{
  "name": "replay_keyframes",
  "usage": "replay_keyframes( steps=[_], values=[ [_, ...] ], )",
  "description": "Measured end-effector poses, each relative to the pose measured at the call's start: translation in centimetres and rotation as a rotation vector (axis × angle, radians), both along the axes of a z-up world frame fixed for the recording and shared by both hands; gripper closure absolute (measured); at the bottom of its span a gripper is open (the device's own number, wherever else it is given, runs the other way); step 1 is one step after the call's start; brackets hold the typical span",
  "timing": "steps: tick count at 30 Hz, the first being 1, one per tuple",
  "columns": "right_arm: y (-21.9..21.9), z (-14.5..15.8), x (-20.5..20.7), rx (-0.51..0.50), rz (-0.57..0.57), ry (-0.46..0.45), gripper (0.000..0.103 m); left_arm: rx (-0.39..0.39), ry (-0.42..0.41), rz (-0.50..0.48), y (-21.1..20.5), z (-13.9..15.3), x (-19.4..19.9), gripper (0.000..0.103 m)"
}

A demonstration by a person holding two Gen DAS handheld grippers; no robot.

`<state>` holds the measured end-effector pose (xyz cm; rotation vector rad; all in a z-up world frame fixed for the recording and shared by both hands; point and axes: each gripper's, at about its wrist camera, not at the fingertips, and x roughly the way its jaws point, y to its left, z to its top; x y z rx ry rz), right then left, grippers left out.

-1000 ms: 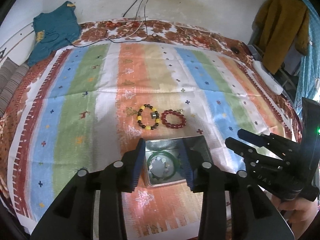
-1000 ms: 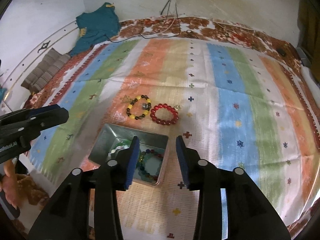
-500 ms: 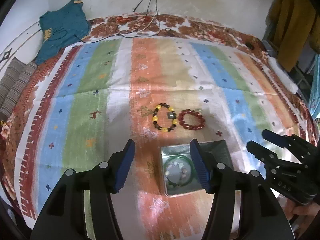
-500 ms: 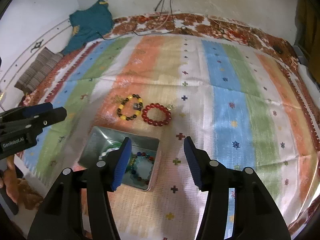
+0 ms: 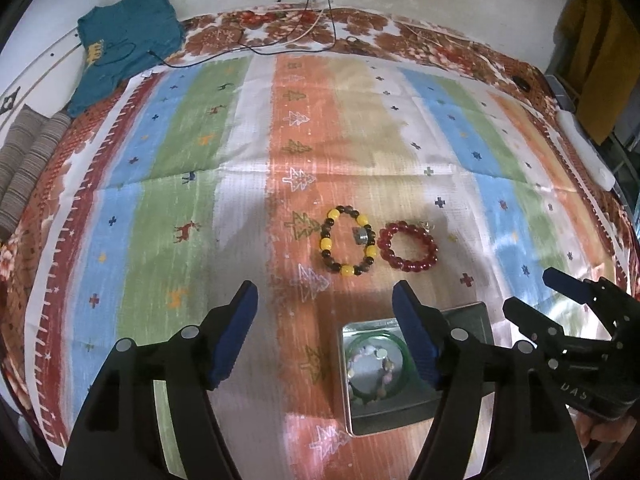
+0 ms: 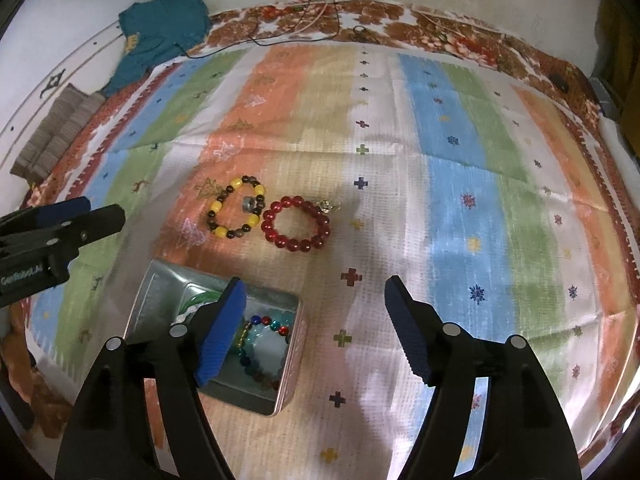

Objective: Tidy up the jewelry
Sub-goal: 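Move both grippers forward toward the yellow-black and red bead bracelets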

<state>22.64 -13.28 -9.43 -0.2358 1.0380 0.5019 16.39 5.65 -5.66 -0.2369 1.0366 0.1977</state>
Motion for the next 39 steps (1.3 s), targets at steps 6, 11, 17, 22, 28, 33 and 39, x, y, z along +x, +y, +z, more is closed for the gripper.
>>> replay_keyframes(
  steps=[6, 11, 17, 22, 28, 33, 39],
  values=[
    [0.8, -1.0, 1.1, -0.035, 0.006, 0.017, 0.031, 0.022, 0.039, 0.022, 0.4, -1.6, 1.6, 0.031],
    [1.0, -2.1, 2.2, -0.056, -0.006, 0.037, 0.031, 0.013, 0.045, 0.016, 0.7, -2.2, 2.5, 0.029],
    [1.4, -2.8, 3.3, -0.065, -0.011, 0.055, 0.031, 0.029, 0.077, -0.003, 0.6, -3.3, 3.5, 0.028],
    [1.7, -3.5, 4.2, -0.072, -0.013, 0.072, 0.031, 0.022, 0.088, -0.009, 0.9, -4.0, 4.4, 0.028],
    [1.9, -4.5, 5.2, -0.082, -0.018, 0.092, 0.031, 0.021, 0.119, -0.017, 1.3, -5.4, 5.4, 0.028],
    [2.3, -5.2, 5.8, -0.092, -0.013, 0.101, 0.031, 0.021, 0.146, -0.036, 1.2, -6.5, 6.1, 0.028],
    [3.2, -6.0, 6.6, -0.105, -0.003, 0.116, 0.031, 0.012, 0.174, -0.06, 1.2, -7.7, 7.1, 0.028]
  ],
)
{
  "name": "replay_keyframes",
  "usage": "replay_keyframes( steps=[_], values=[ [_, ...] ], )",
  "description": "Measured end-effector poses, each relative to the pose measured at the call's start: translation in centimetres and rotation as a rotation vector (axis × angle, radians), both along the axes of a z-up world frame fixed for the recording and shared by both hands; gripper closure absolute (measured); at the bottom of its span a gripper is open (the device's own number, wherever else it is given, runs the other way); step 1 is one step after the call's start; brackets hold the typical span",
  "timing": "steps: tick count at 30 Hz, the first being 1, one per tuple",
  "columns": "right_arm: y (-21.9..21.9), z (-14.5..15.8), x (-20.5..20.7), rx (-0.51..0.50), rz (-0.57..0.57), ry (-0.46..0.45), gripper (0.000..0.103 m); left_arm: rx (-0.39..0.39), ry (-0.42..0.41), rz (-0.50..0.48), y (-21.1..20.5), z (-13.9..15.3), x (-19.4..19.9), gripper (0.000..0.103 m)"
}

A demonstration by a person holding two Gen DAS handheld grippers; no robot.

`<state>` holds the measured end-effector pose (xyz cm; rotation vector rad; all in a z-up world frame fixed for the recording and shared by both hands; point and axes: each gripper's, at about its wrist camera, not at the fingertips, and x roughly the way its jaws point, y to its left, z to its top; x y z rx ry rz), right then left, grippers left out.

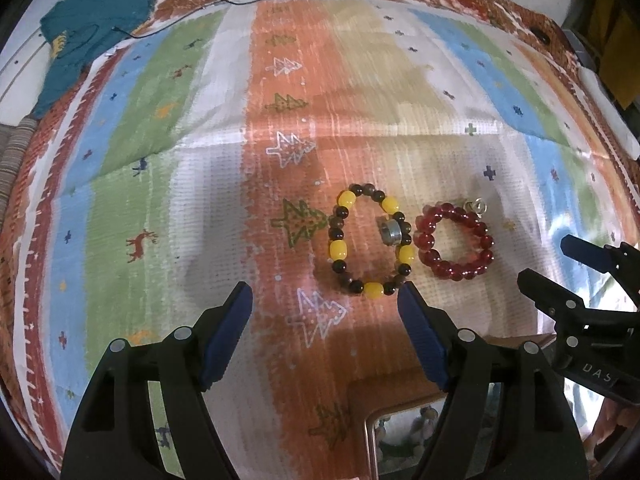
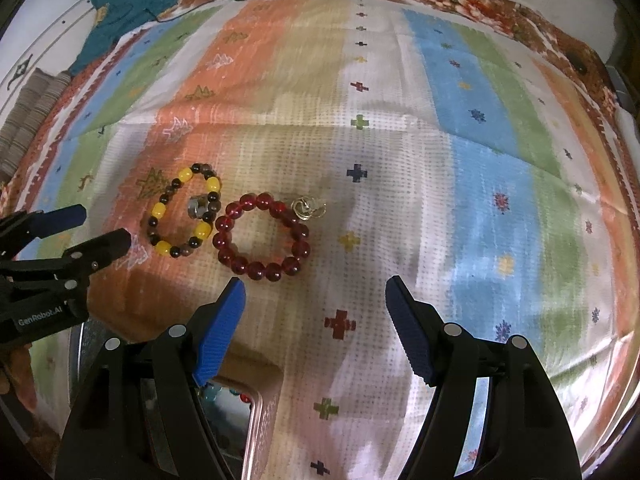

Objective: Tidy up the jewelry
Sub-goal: 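Move both grippers forward toward the yellow-black and red bead bracelets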

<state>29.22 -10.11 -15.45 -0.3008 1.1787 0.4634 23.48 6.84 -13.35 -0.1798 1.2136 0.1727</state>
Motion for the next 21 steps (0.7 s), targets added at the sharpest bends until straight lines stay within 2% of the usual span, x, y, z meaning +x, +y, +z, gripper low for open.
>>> replay_keyframes(
  steps=[10, 14, 19, 21],
  values=[
    [0.6, -2.3, 1.6, -0.032, -0.004, 0.041, 0.031, -0.019, 0.045, -0.005, 0.8, -2.1, 1.7, 0.028],
    [1.1, -2.6, 2.4, -0.022, -0.011, 0.045, 0.031, -0.017, 0.051, -0.005, 1.0, -2.6, 2.4, 0.03],
    [1.6, -3.5, 3.0, -0.056, -0.008, 0.045, 0.031, -0.001, 0.066, -0.016, 1.1, -3.3, 2.9, 0.031],
    [1.8, -3.9, 3.1, -0.061, -0.004, 0.048, 0.031, 0.011, 0.072, -0.031, 1.0, -3.5, 3.1, 0.035]
  ],
)
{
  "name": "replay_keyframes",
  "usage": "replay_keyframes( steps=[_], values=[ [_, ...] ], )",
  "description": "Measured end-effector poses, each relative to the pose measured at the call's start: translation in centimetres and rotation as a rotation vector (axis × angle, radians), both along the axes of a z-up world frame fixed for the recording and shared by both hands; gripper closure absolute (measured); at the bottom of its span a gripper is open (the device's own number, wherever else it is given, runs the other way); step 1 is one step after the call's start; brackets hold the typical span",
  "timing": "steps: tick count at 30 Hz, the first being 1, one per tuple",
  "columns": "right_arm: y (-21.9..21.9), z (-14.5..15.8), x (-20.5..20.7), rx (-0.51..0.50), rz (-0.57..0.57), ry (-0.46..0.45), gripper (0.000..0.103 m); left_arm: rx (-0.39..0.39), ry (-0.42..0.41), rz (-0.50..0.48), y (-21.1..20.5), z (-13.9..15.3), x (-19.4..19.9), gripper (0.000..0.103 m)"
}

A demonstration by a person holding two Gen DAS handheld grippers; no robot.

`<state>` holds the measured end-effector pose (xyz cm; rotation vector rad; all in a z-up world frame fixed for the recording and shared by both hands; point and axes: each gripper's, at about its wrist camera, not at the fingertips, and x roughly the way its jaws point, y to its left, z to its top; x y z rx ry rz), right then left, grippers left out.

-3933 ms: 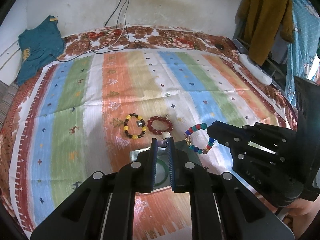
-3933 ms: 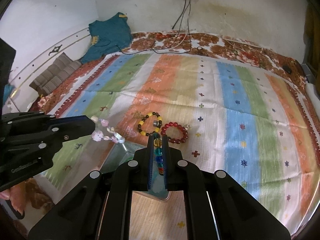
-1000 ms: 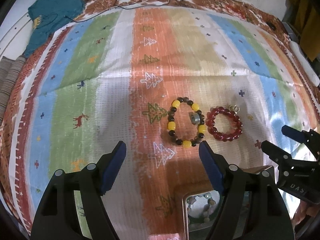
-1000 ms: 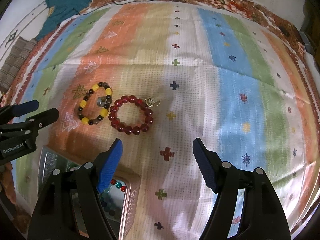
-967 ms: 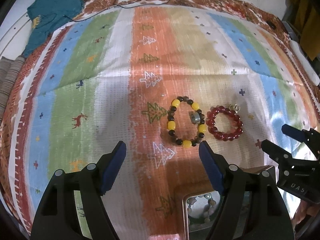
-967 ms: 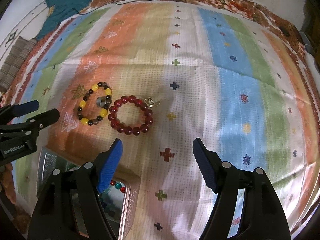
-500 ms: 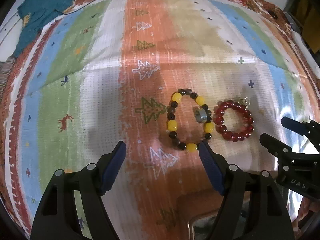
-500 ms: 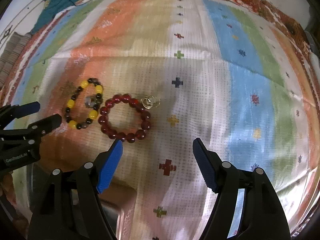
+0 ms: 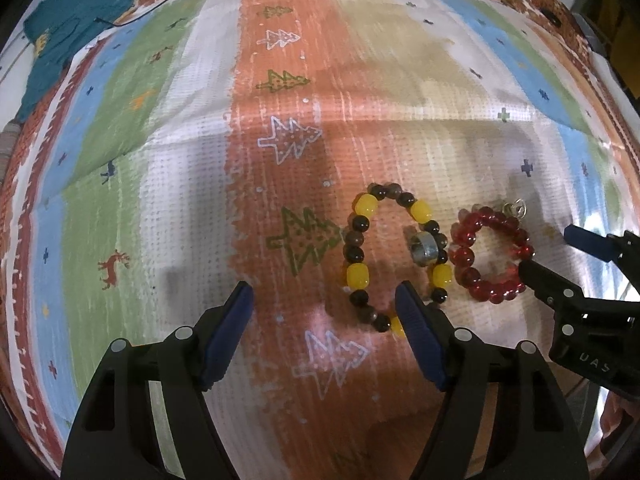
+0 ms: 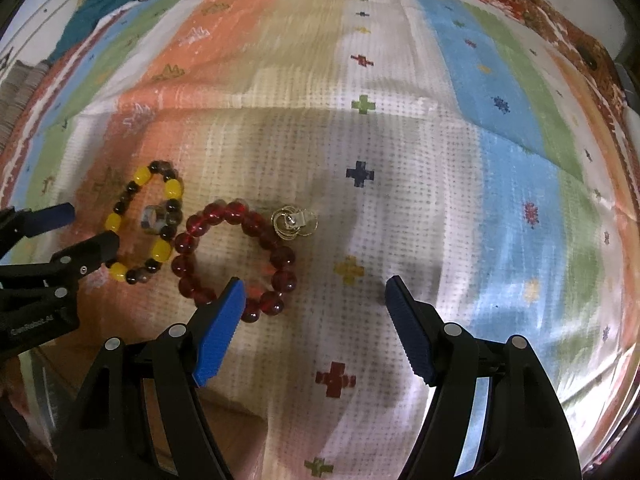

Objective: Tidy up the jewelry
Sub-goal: 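Move both grippers forward toward the yellow-black and red bead bracelets, then grasp the yellow-black bead bracelet with the left gripper while the right gripper grasps the red bead bracelet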

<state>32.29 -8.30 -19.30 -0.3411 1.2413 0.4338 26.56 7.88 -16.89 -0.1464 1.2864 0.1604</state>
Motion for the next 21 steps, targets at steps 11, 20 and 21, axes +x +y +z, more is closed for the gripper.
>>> replay_keyframes(
  steps=[11, 20, 21],
  values=[
    [0.4, -0.7, 0.3, -0.025, 0.012, -0.001, 0.058, 0.037, 0.002, -0.01, 0.1, -0.5, 0.0, 0.083],
    [-0.5, 0.0, 0.5, 0.009, 0.001, -0.018, 0.089, 0.033, -0.016, -0.007, 0.0, 0.2, -0.1, 0.093],
    [-0.5, 0.1, 0.4, 0.013, 0.003, -0.021, 0.089, 0.029, -0.022, -0.009, -0.1, 0.5, -0.2, 0.093]
  ],
)
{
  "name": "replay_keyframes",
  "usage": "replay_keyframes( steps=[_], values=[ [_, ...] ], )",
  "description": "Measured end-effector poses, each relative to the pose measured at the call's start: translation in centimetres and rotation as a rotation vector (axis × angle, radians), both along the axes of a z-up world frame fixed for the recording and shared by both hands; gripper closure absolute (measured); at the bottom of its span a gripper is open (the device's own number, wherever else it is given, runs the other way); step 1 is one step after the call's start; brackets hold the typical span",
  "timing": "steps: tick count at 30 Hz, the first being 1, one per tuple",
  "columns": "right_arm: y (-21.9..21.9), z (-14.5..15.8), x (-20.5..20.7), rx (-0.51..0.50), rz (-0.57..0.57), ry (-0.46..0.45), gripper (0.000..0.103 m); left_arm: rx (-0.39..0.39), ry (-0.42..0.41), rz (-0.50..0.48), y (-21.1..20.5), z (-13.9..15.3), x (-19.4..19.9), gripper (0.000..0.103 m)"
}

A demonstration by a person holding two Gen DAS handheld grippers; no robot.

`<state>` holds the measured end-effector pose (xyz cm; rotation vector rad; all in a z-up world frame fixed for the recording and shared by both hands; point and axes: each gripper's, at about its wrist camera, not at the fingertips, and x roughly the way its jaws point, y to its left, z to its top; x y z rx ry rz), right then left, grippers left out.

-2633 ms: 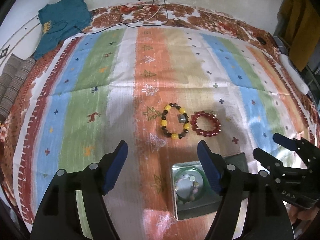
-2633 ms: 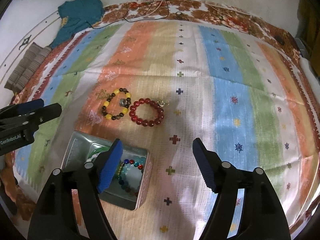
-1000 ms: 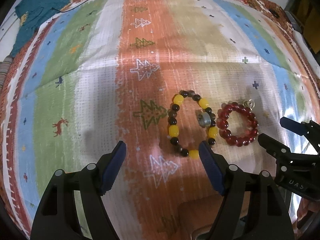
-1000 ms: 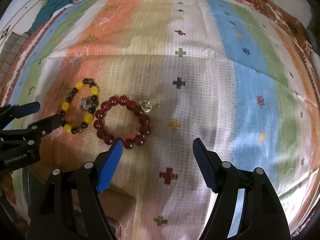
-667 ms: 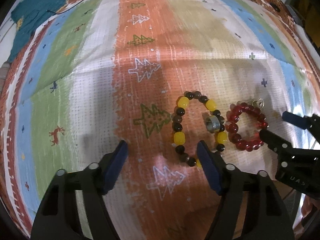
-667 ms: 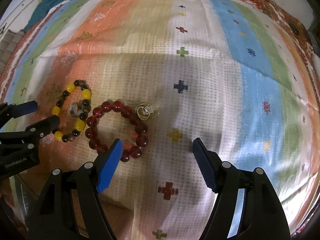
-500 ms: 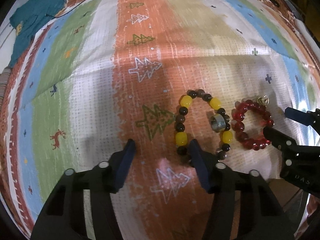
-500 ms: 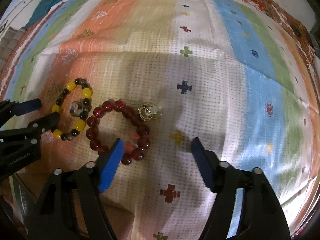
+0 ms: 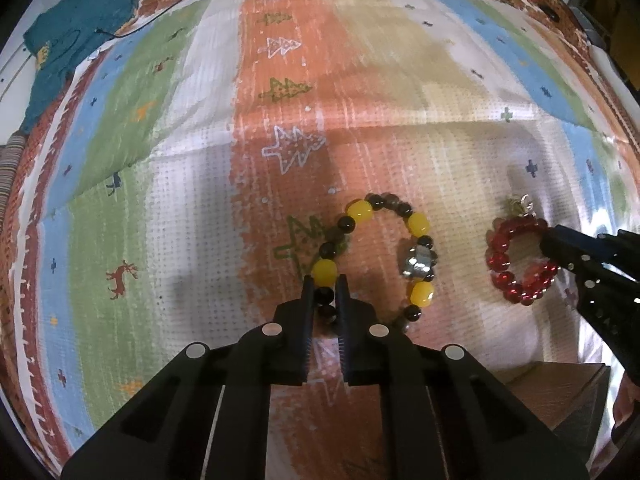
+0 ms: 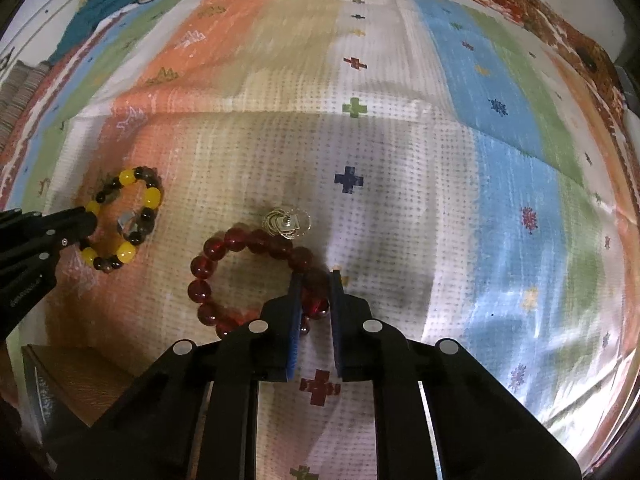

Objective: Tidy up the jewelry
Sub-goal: 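Grasp the yellow-black bead bracelet with the left gripper while the right gripper grasps the red bead bracelet, then lift the yellow-black bracelet with the left gripper while the right gripper carries the red bracelet to the tin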

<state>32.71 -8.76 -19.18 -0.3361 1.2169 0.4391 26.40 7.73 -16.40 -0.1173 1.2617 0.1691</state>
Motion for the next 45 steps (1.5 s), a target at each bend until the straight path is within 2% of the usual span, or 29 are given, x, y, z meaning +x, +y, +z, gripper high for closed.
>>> replay_keyframes(
  steps=[18, 34, 45],
  values=[
    [-0.1, 6.0, -0.7, 0.102, 0.021, -0.13, 0.089, -0.04, -0.153, -0.007, -1.6, 6.2, -0.2, 0.094],
    [-1.6, 9.0, -2.0, 0.156, 0.015, -0.188, 0.089, -0.056, -0.223, 0.01, -1.1, 9.4, -1.7, 0.094],
    [-2.4, 10.0, -3.3, 0.176, 0.009, -0.21, 0.089, -0.042, -0.239, 0.006, -1.5, 10.3, -3.3, 0.094]
  ],
)
